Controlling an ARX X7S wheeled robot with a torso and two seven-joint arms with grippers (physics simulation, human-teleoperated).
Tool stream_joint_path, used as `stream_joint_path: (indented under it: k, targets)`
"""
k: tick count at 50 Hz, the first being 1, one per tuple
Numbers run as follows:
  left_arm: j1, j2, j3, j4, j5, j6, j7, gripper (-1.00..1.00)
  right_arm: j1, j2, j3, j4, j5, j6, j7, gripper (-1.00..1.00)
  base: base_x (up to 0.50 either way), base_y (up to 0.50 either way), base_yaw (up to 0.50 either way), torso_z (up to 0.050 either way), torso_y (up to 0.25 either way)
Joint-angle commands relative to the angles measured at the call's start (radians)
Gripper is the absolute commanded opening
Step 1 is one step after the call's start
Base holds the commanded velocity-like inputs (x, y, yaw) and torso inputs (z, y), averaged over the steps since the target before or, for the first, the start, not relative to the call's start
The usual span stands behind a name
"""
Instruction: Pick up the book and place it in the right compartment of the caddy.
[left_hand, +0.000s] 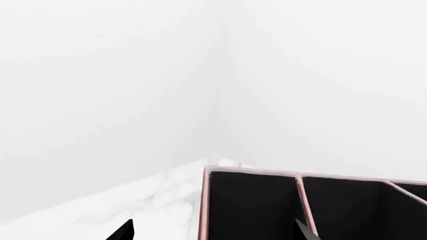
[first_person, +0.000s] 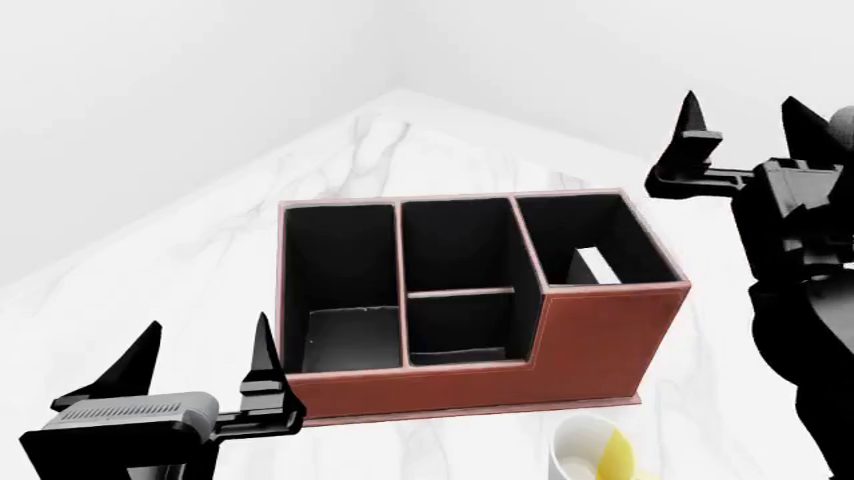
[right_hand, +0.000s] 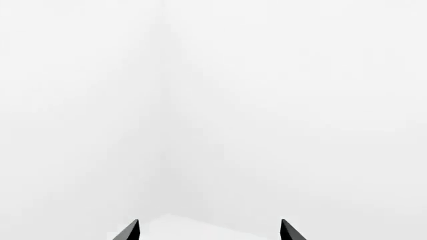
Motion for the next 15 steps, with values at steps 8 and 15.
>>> stream_joint_path:
  k: [8, 15]
  targets:
    - [0.003, -0.004, 0.001, 0.006, 0.004, 0.009, -0.003, 1.0, -0.124, 0.119, 0.243, -0.36, 0.131, -0.066, 0.118, 1.0, 0.0, 0.0, 0.0, 0.0, 0.0]
    - [0.006, -0.005, 0.0, 0.01, 0.004, 0.014, -0.005, 1.0, -0.195, 0.156, 0.362, -0.463, 0.202, -0.088, 0.155, 1.0, 0.0, 0.0, 0.0, 0.0, 0.0]
